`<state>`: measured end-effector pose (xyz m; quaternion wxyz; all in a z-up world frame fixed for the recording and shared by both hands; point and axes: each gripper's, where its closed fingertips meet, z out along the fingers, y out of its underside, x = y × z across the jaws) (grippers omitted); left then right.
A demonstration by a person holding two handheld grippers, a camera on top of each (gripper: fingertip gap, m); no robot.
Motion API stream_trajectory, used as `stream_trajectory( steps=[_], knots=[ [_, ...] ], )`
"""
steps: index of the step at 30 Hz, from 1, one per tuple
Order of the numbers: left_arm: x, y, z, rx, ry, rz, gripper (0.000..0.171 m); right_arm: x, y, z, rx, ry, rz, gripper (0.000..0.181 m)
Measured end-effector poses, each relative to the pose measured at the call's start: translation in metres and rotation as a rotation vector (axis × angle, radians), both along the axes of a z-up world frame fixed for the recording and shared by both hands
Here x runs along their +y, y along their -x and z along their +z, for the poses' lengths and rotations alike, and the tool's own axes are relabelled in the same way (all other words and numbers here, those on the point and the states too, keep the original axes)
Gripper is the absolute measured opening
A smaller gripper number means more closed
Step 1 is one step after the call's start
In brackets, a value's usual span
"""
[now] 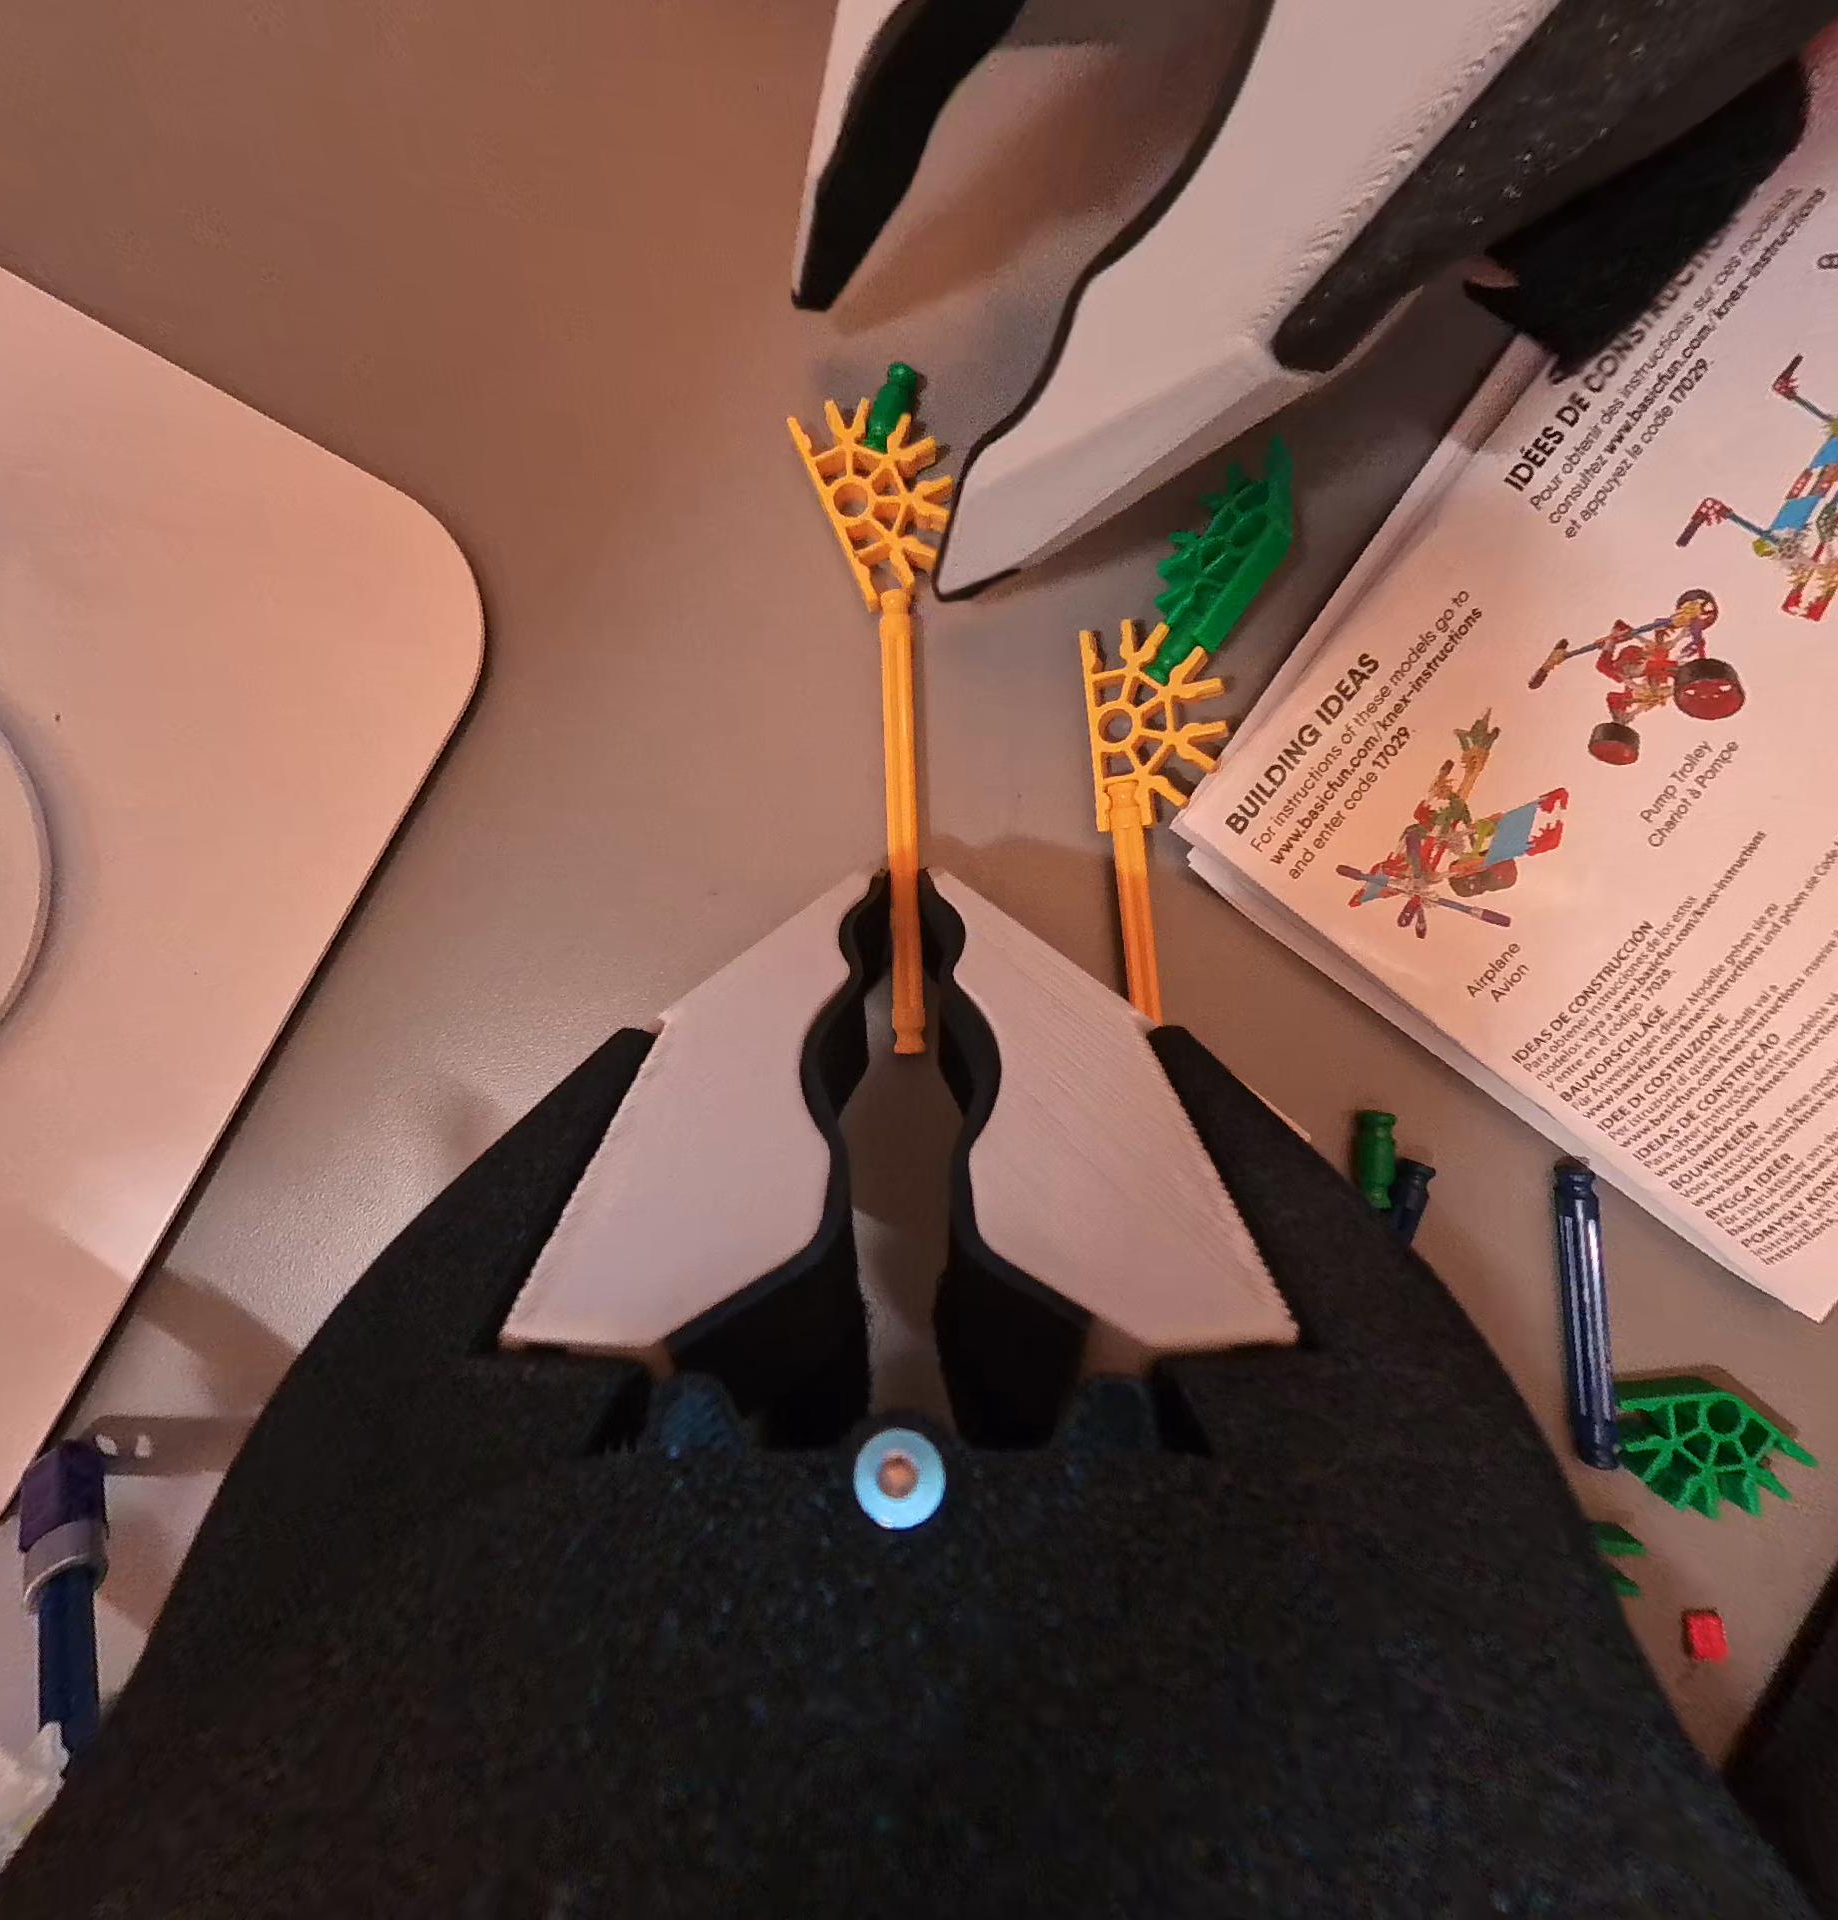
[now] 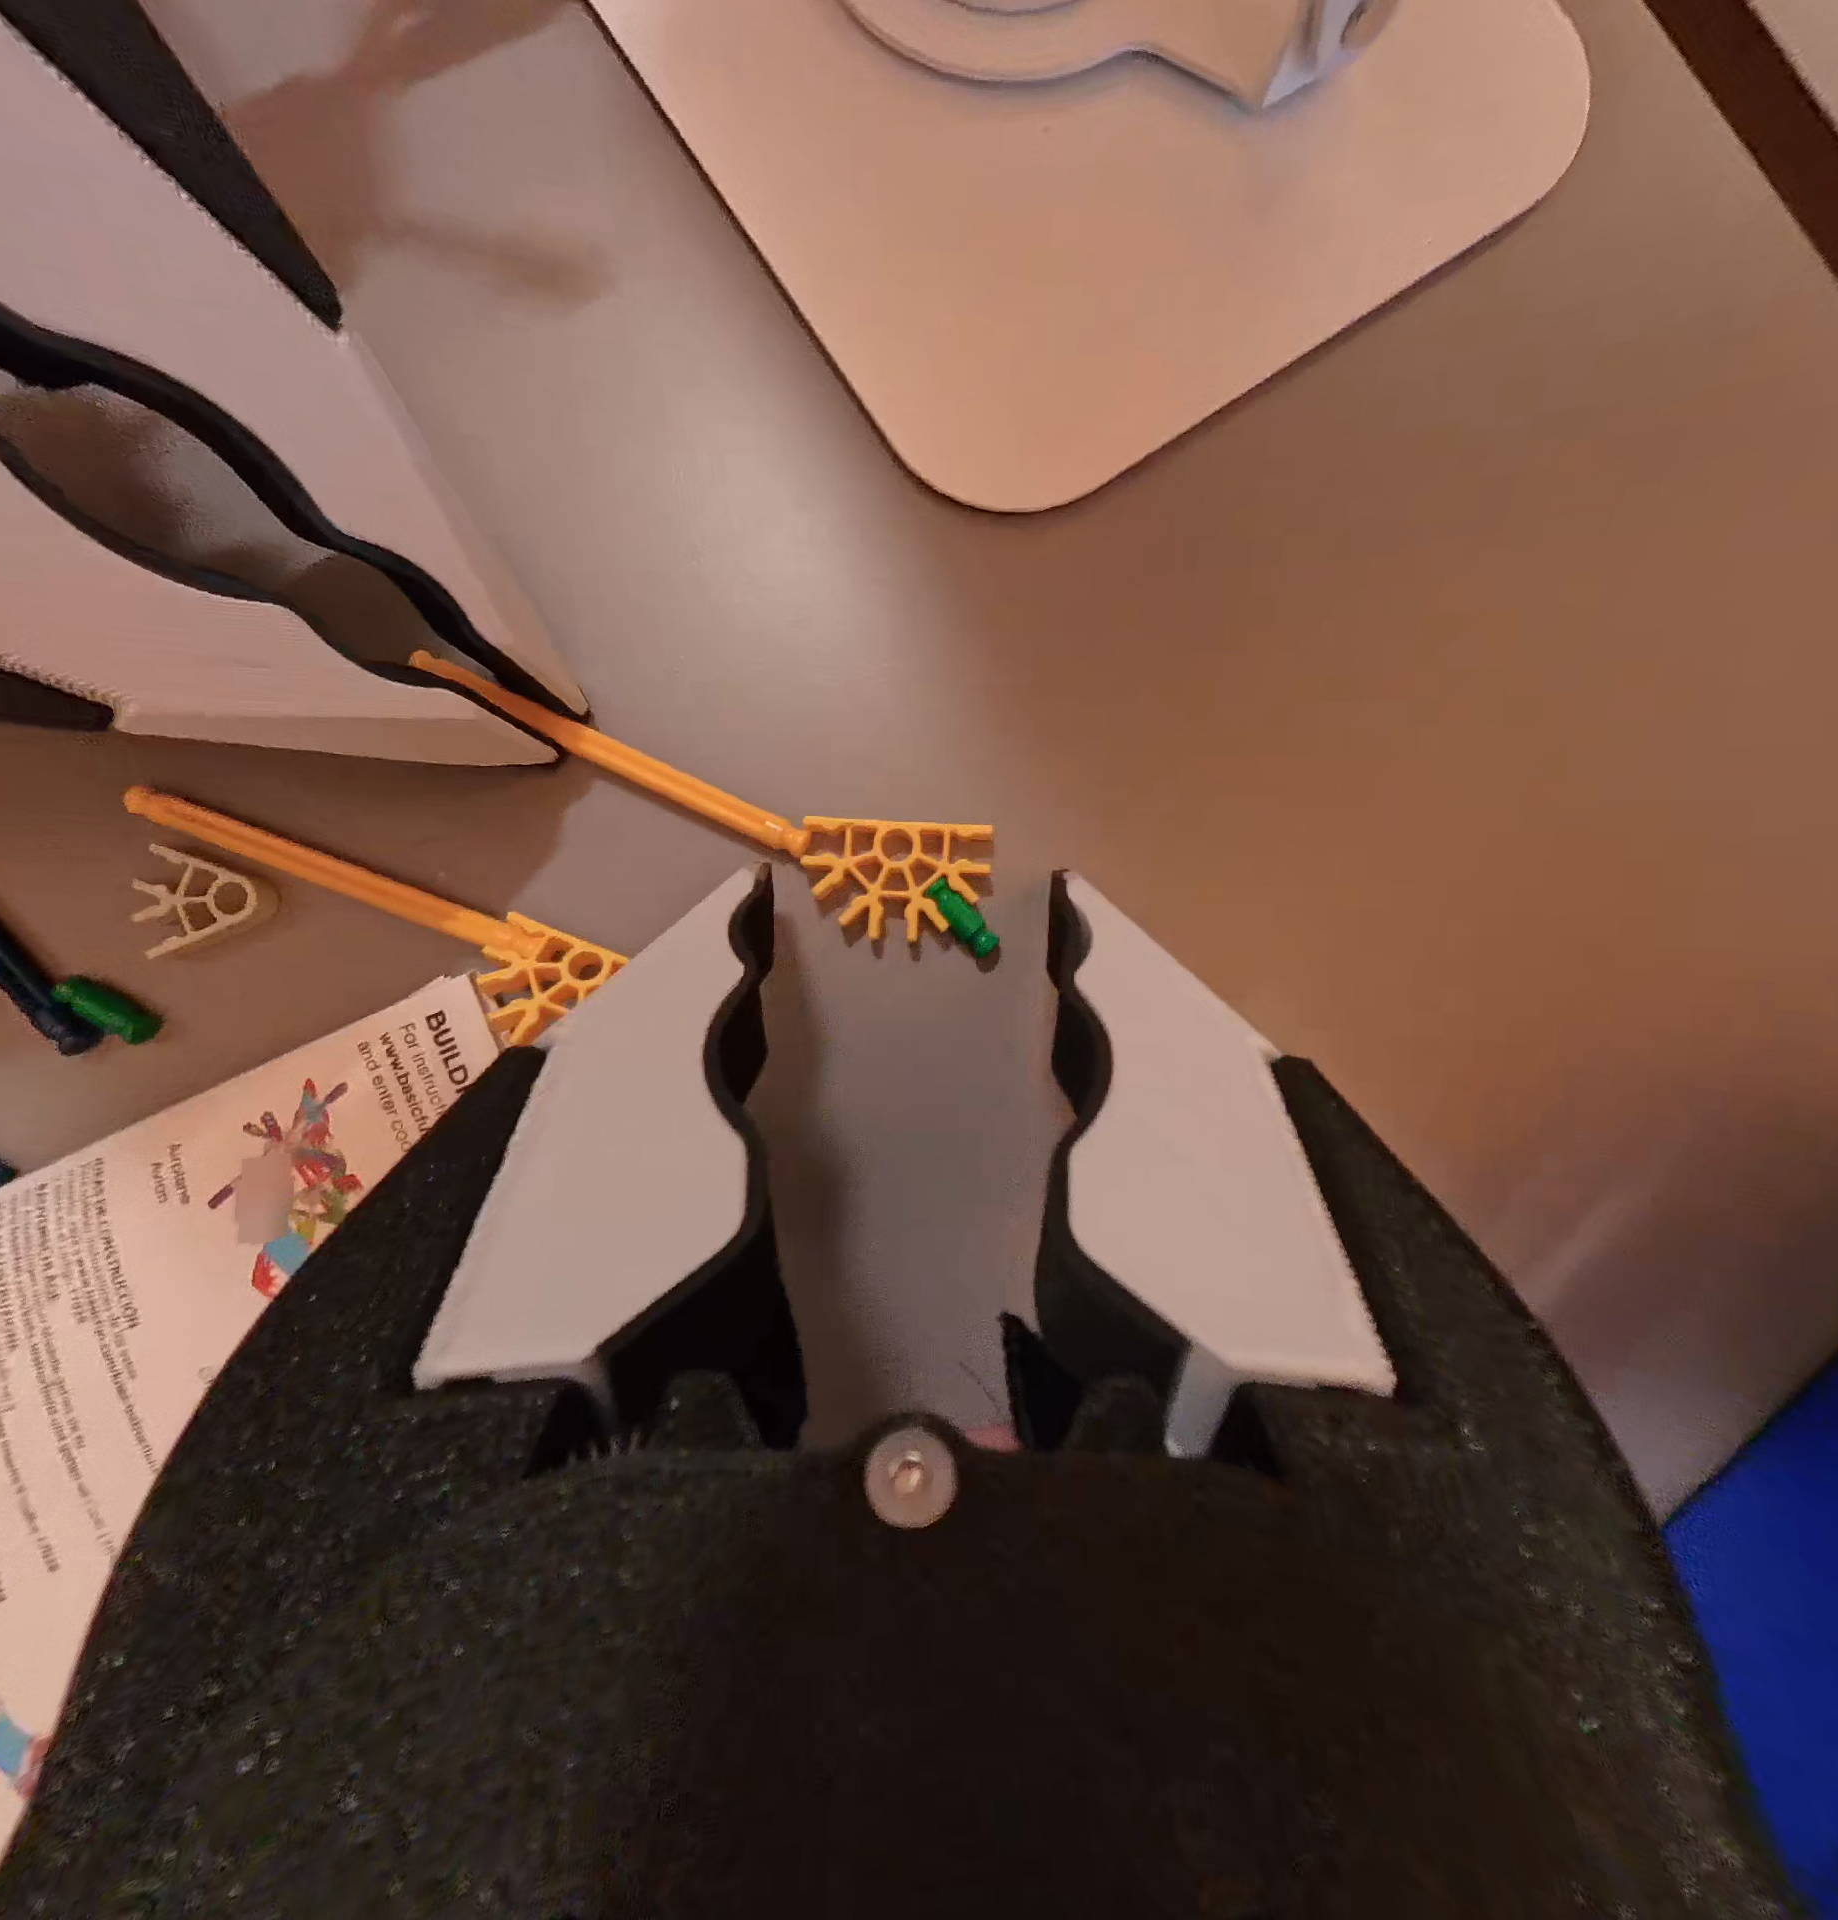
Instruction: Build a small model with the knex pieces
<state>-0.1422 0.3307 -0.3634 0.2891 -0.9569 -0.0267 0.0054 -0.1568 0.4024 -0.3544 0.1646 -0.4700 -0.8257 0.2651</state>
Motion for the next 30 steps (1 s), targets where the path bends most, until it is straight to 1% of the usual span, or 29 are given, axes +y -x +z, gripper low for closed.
stream_trajectory(
  steps=[2,3,5,9,12,14,19,22,24,26,27,28,29,30],
  knots=[
    [0.0,0.0,0.0,0.001,0.001,0.004,0.005,0.004,0.0,-0.005,-0.005,-0.064,0.008,0.053],
    [0.0,0.0,0.0,0.005,0.003,0.005,0.005,0.004,0.0,-0.008,-0.007,-0.07,0.015,0.053],
    [0.0,0.0,0.0,0.007,0.005,0.007,0.005,0.0,0.001,-0.008,-0.002,-0.046,0.02,0.035],
    [0.0,0.0,0.0,0.006,0.003,0.01,0.005,0.0,0.0,-0.007,-0.007,-0.051,0.022,0.035],
    [0.001,0.001,0.0,0.015,0.002,0.014,0.004,-0.003,-0.002,-0.001,-0.012,0.015,0.005,0.035],
    [0.001,0.002,0.0,0.011,0.001,0.018,0.004,-0.006,-0.005,-0.002,-0.038,0.038,0.007,0.035],
    [0.001,0.002,0.0,0.007,-0.001,0.02,0.004,-0.007,-0.006,-0.007,-0.056,0.013,-0.02,0.036],
    [0.001,0.002,0.0,0.006,-0.001,0.021,0.005,-0.01,-0.008,-0.007,-0.063,0.007,-0.027,0.041],
    [0.001,0.002,0.0,0.006,-0.001,0.02,0.005,-0.008,-0.007,-0.002,-0.045,-0.003,-0.029,0.042],
    [0.001,0.002,0.0,0.006,-0.001,0.02,0.005,-0.005,-0.003,0.01,-0.003,0.01,-0.045,0.042],
    [0.001,0.002,0.0,0.007,0.0,0.02,0.005,-0.005,-0.001,0.016,0.027,0.016,-0.044,0.034],
    [0.001,0.002,0.0,0.007,0.0,0.02,0.005,-0.007,0.002,0.02,0.049,0.025,-0.034,0.017],
    [0.001,0.002,0.0,0.006,0.0,0.02,0.005,-0.009,0.003,0.02,0.052,0.026,-0.025,0.004],
    [0.001,0.002,0.0,0.006,0.0,0.02,0.005,-0.01,0.004,0.016,0.048,0.009,-0.021,0.0]
  ],
)
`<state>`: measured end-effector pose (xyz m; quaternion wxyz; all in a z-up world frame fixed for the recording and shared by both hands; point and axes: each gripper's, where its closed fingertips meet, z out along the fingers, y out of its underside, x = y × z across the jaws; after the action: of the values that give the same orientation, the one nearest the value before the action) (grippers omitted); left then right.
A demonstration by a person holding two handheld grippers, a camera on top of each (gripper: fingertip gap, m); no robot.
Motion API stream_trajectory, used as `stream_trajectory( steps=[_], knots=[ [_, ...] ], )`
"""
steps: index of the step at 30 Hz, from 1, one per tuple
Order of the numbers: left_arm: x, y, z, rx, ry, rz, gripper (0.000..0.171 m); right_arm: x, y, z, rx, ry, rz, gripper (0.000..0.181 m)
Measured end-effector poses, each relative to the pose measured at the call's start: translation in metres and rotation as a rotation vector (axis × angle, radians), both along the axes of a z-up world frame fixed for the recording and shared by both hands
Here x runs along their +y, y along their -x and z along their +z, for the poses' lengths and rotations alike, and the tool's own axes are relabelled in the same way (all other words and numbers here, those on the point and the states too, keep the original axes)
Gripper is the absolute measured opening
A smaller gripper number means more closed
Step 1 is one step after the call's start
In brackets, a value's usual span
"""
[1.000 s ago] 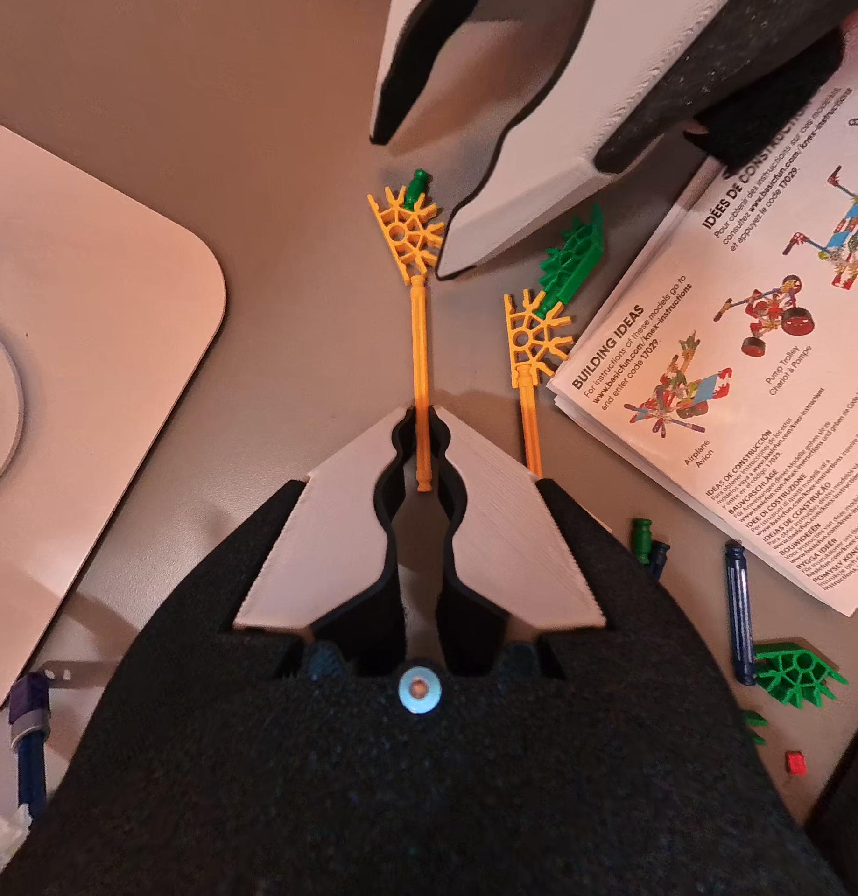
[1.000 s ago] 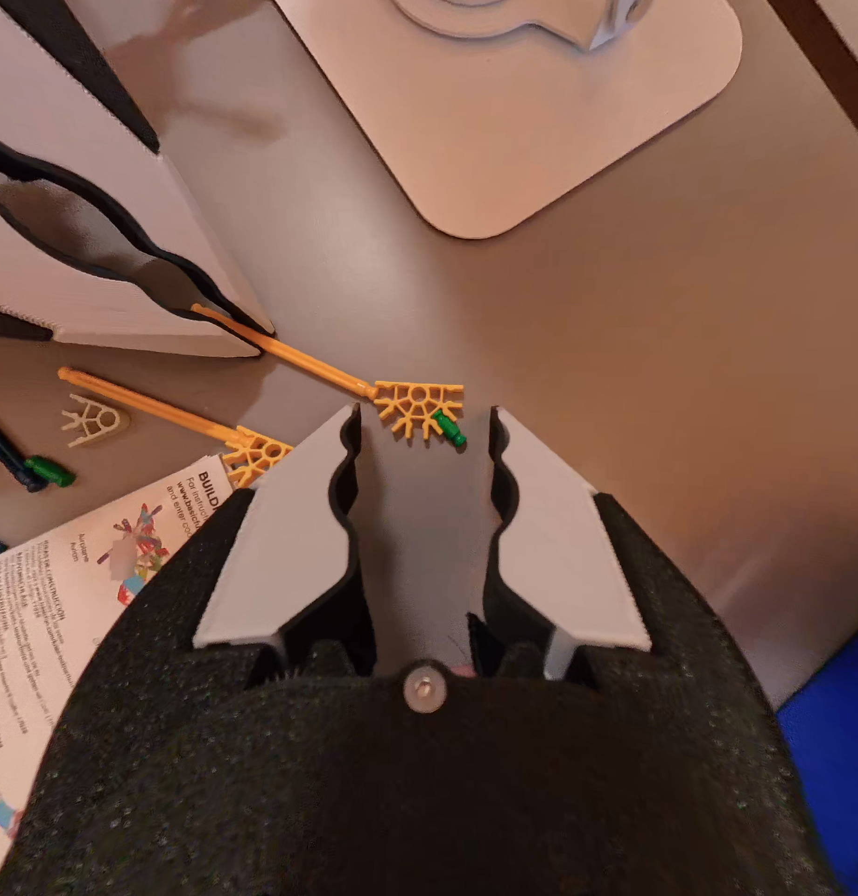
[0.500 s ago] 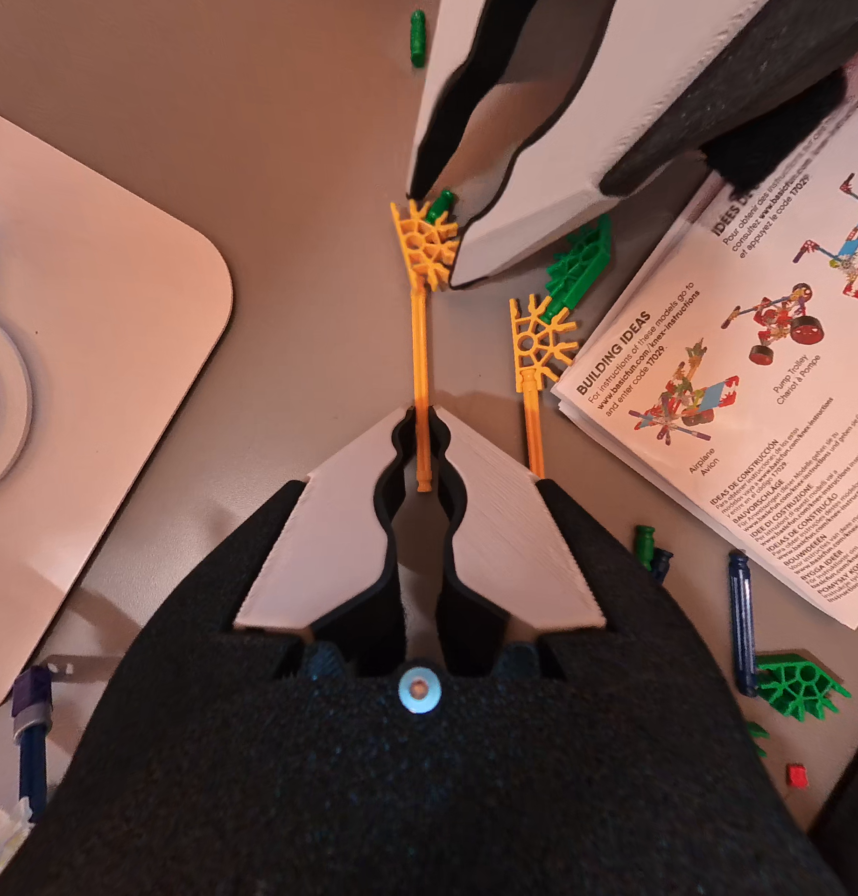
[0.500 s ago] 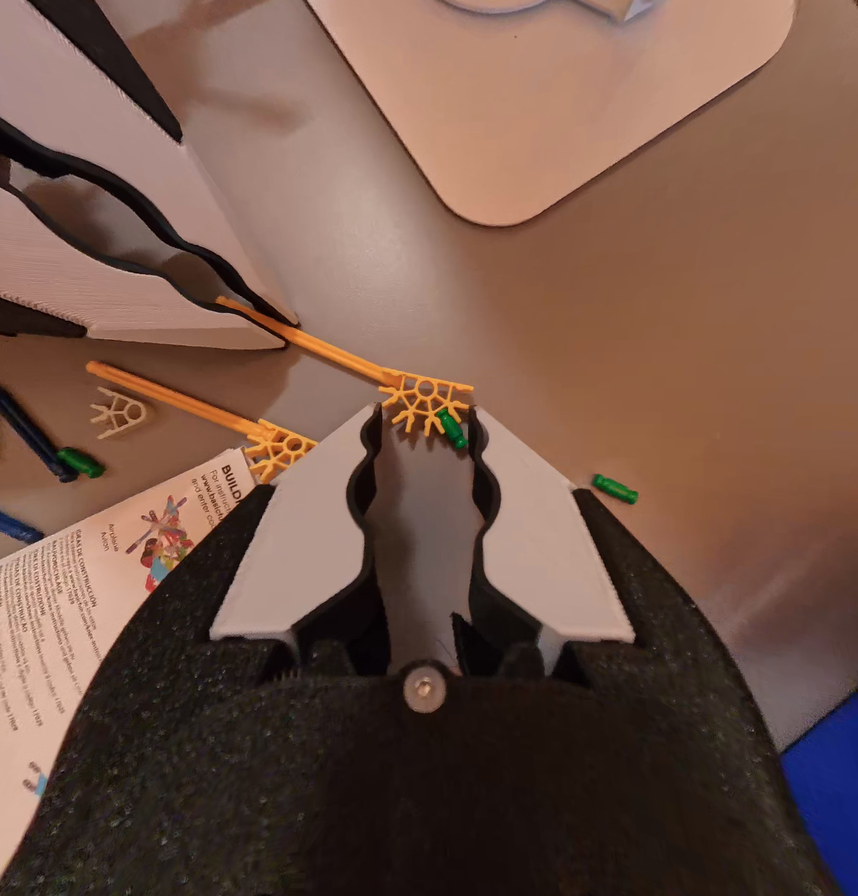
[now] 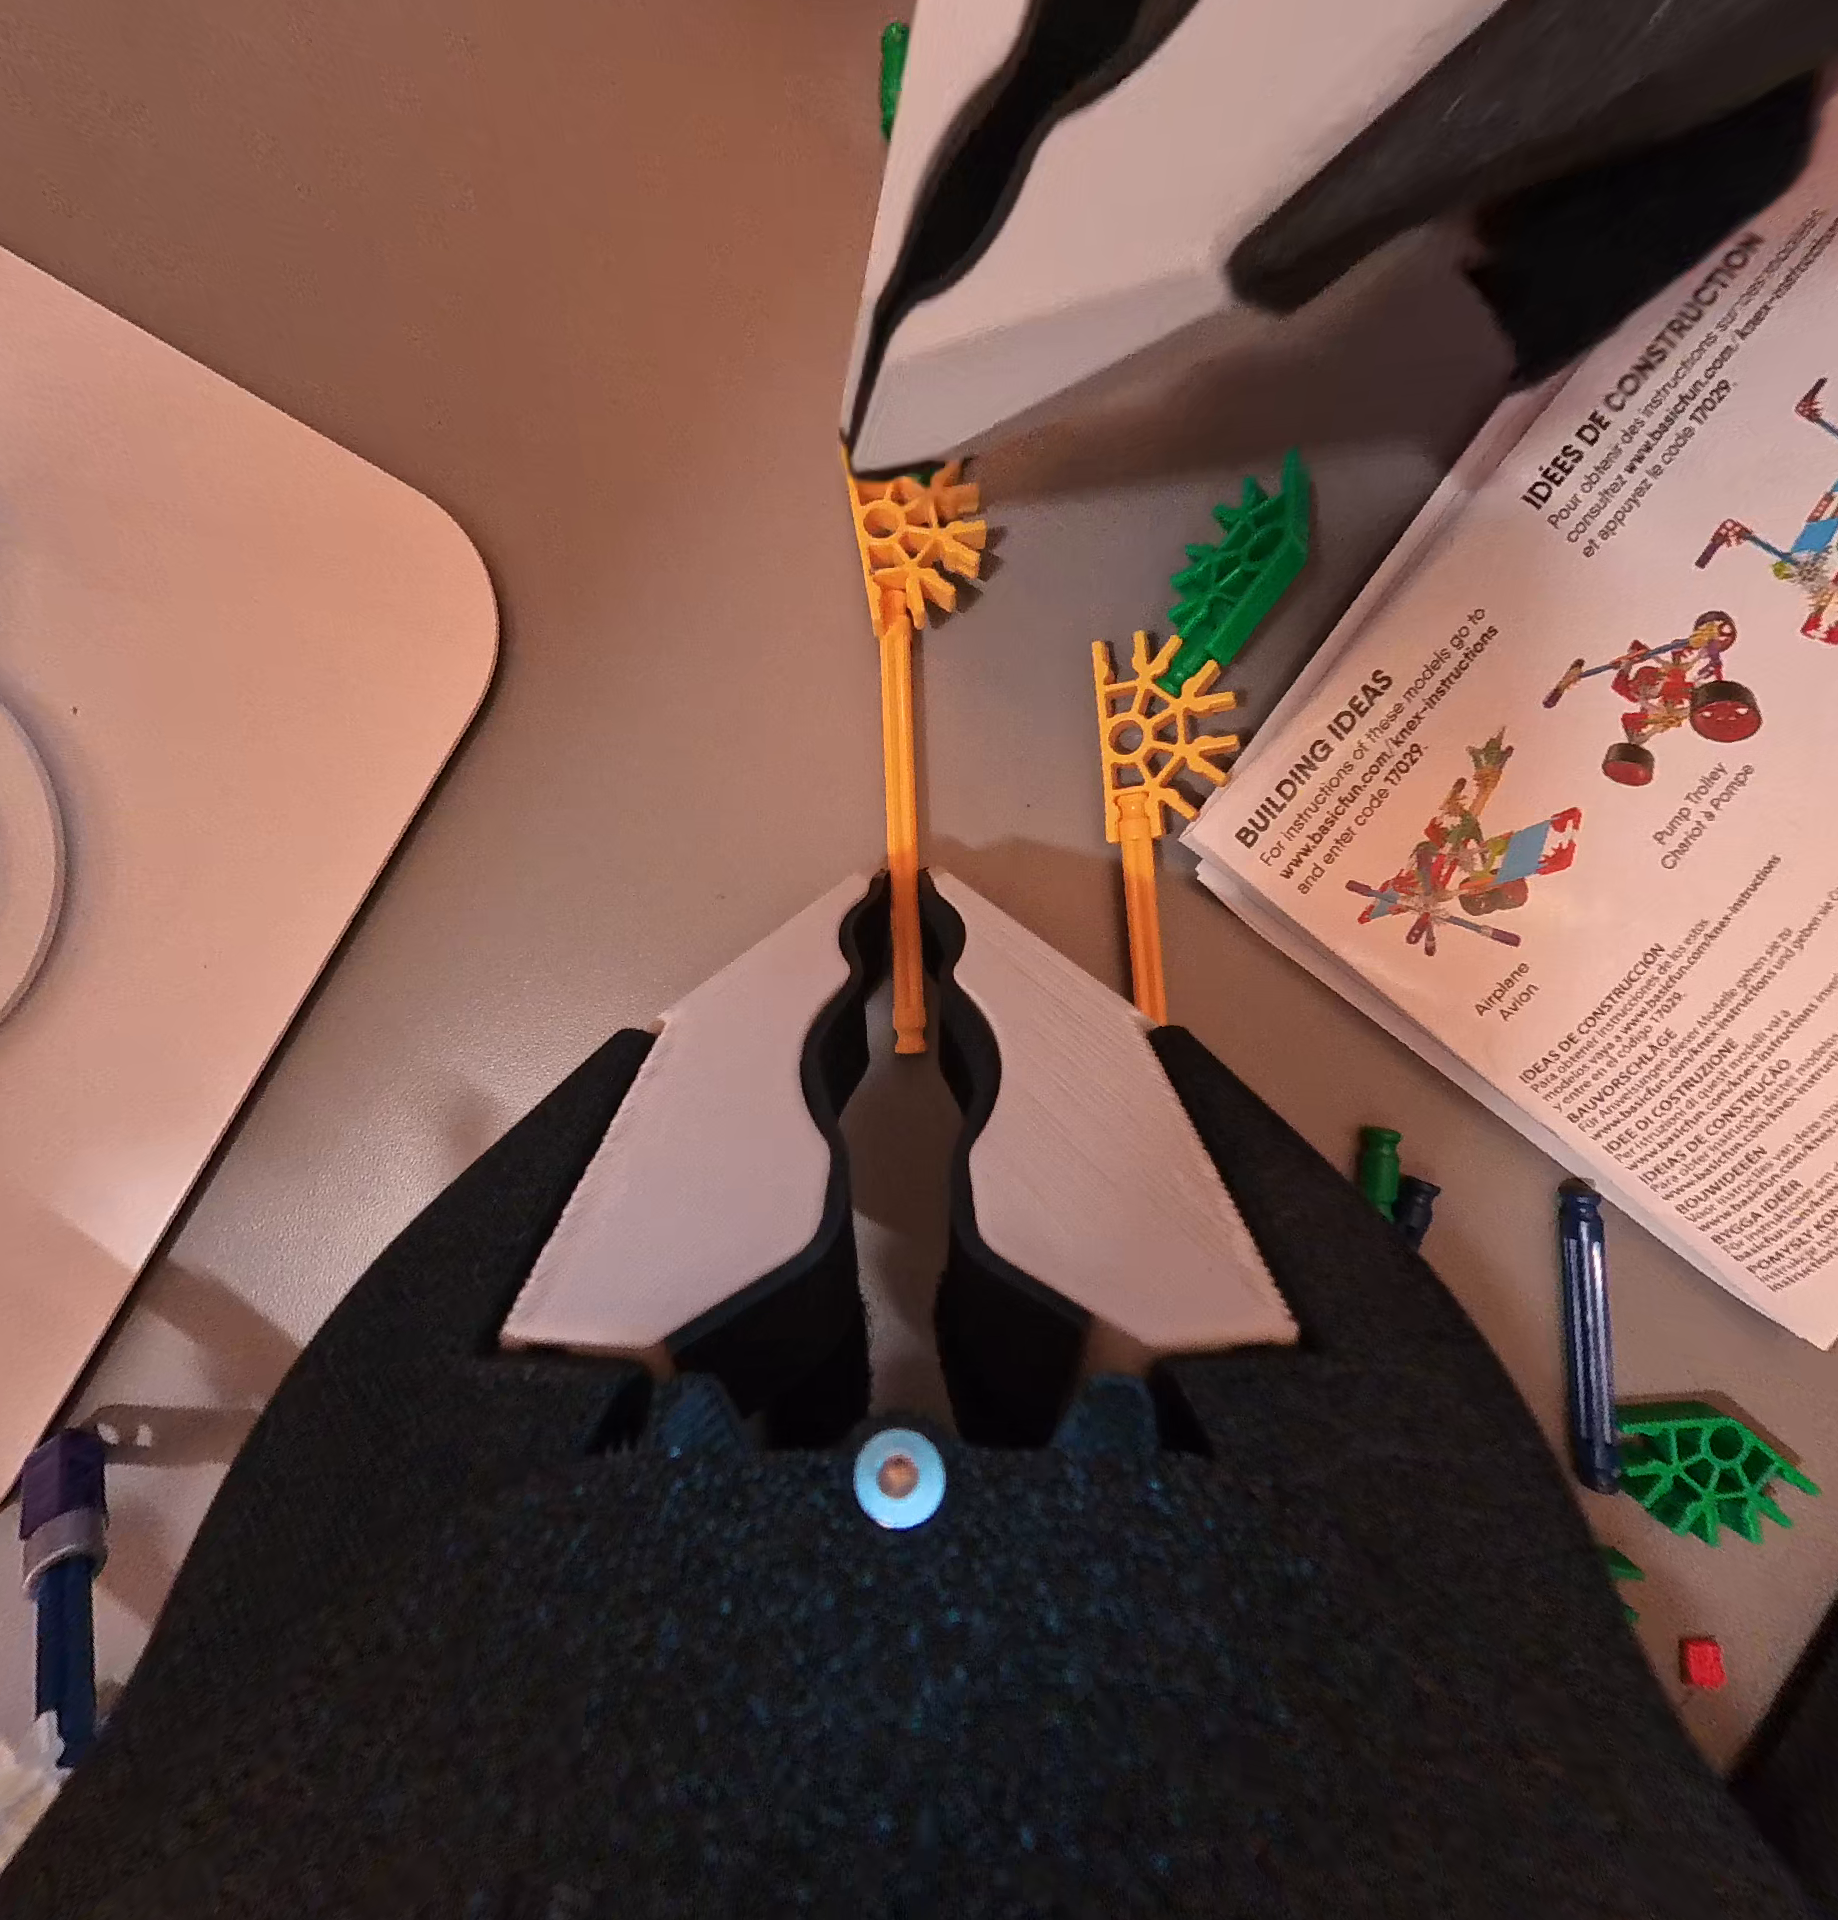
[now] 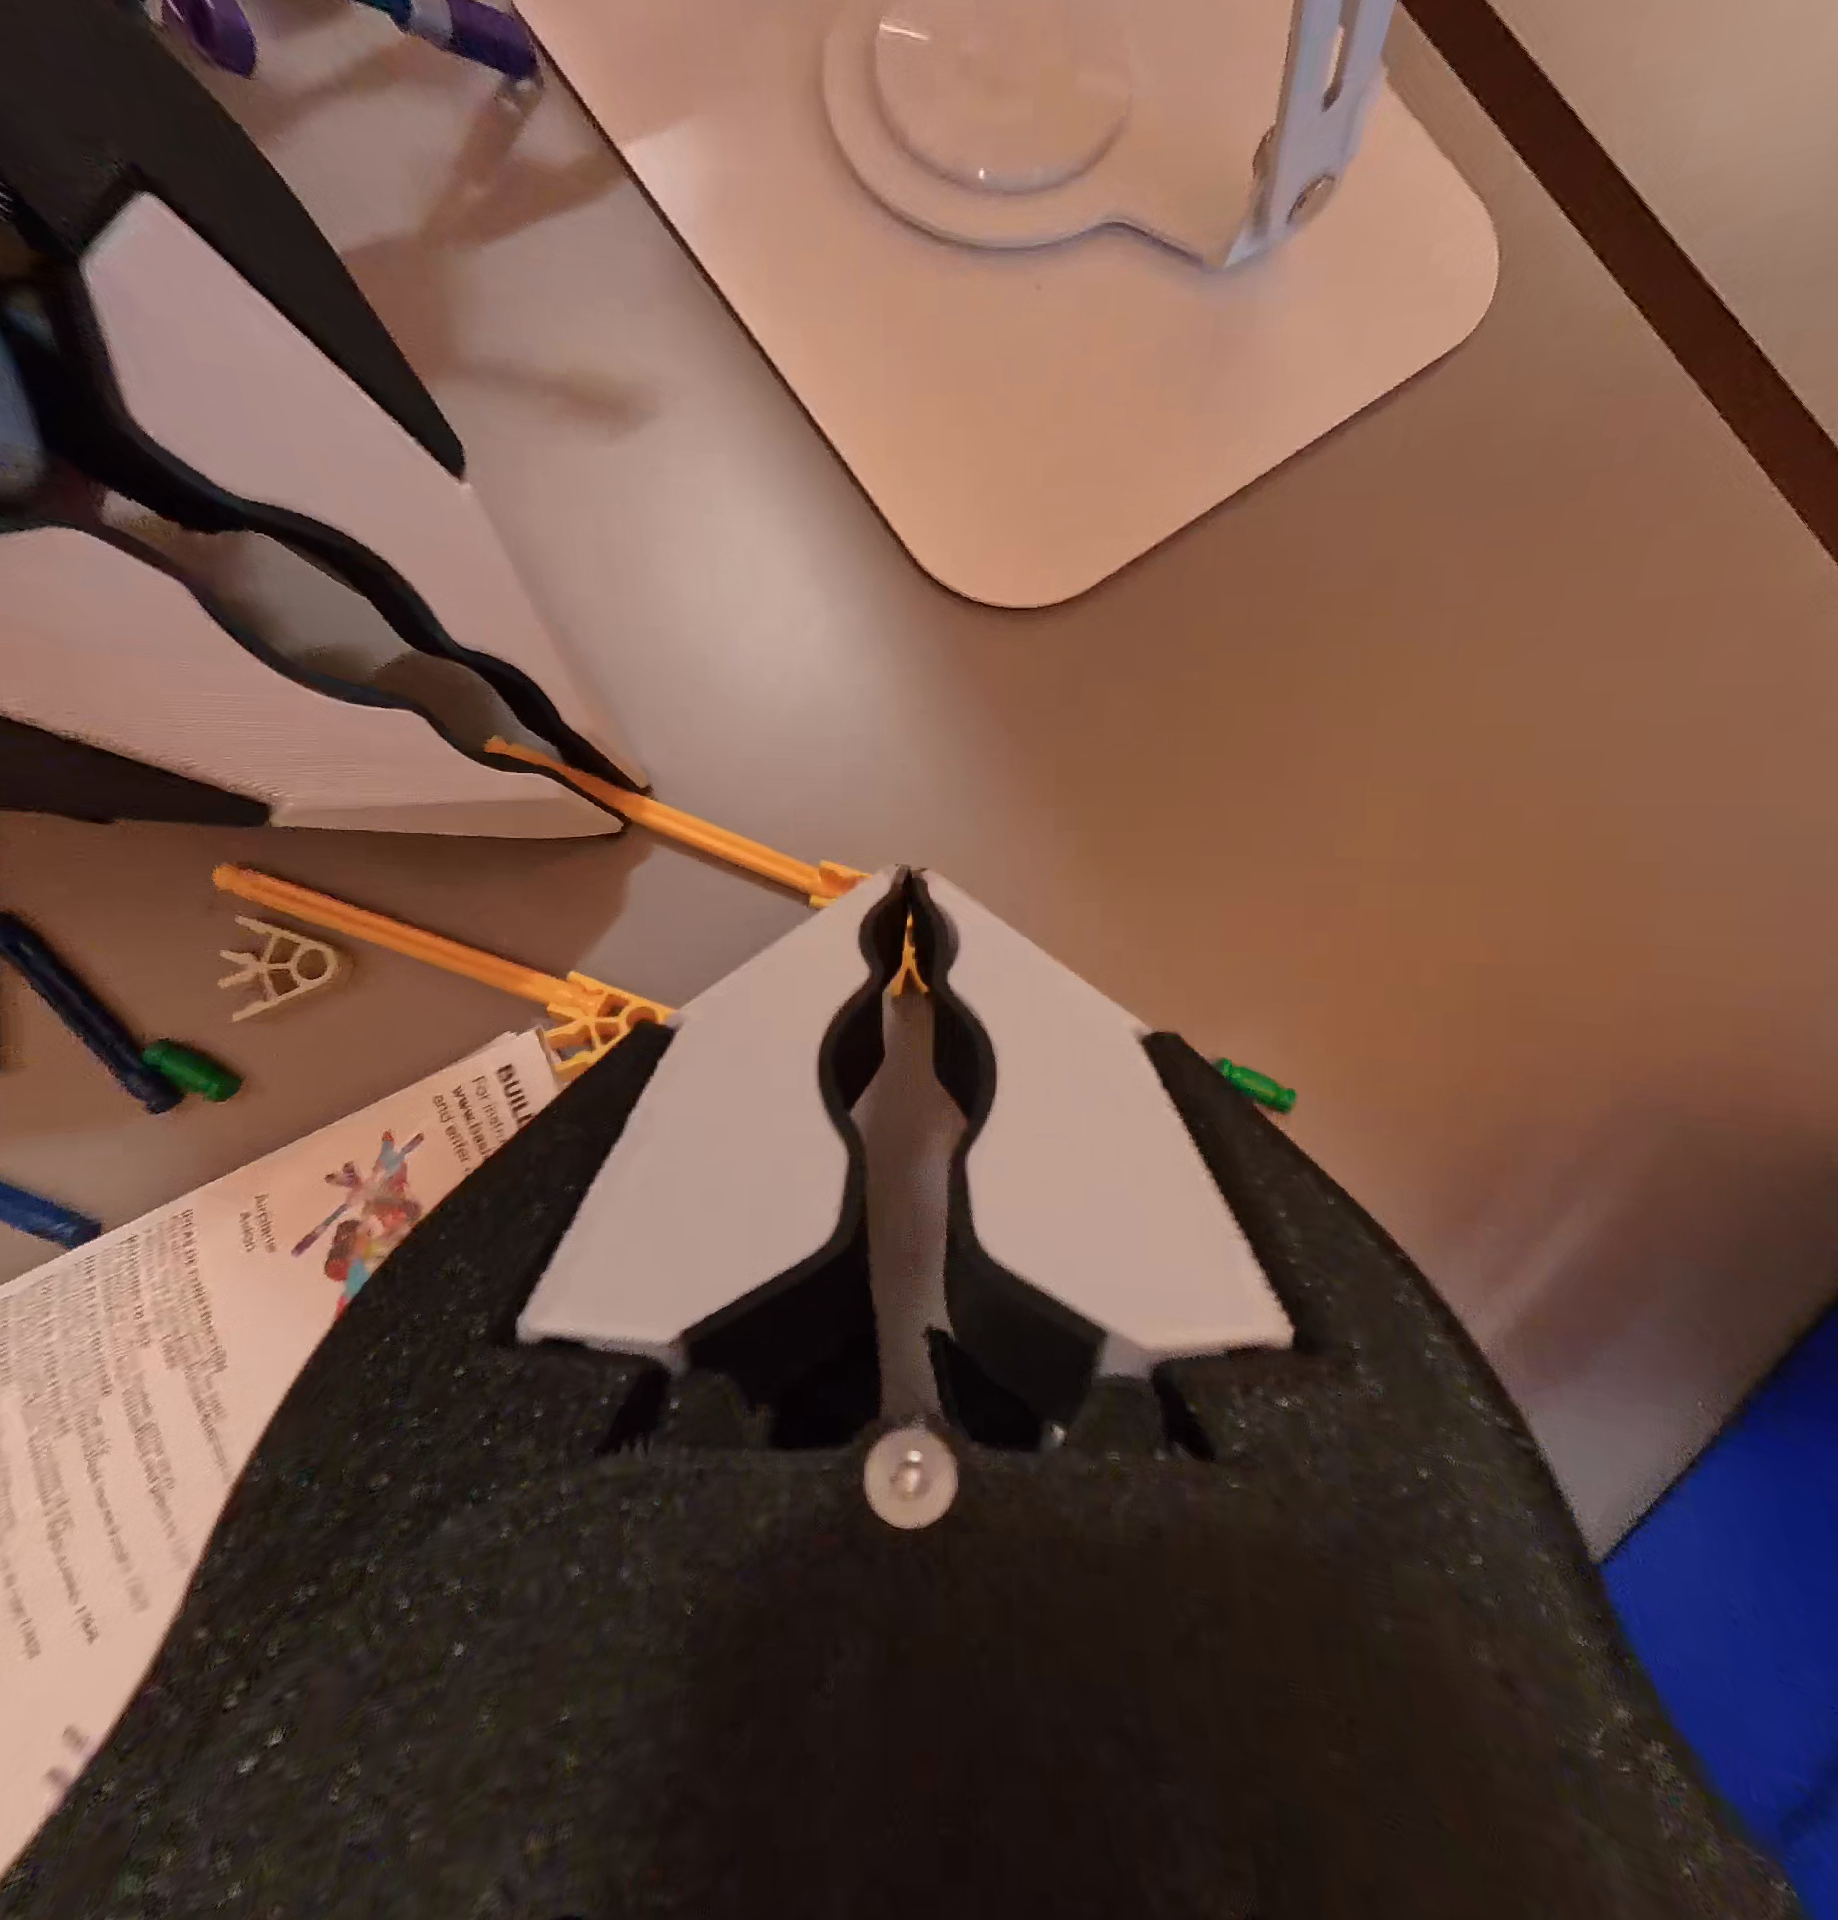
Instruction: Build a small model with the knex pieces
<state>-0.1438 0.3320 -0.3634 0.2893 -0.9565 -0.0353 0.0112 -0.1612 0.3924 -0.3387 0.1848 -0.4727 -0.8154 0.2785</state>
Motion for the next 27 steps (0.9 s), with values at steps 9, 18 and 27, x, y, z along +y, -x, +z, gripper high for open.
stream_trajectory(
  steps=[9,18,27],
  knots=[
    [0.0,0.0,0.0,0.002,0.0,-0.002,0.005,-0.005,-0.001,-0.017,-0.028,-0.104,0.066,0.0],
    [0.0,0.0,0.0,-0.001,-0.004,-0.006,0.005,-0.006,0.001,-0.012,0.038,-0.201,0.099,0.0],
    [0.0,0.0,0.0,0.006,0.001,-0.008,0.005,-0.012,-0.004,-0.016,0.007,-0.171,0.13,0.0]
  ],
)
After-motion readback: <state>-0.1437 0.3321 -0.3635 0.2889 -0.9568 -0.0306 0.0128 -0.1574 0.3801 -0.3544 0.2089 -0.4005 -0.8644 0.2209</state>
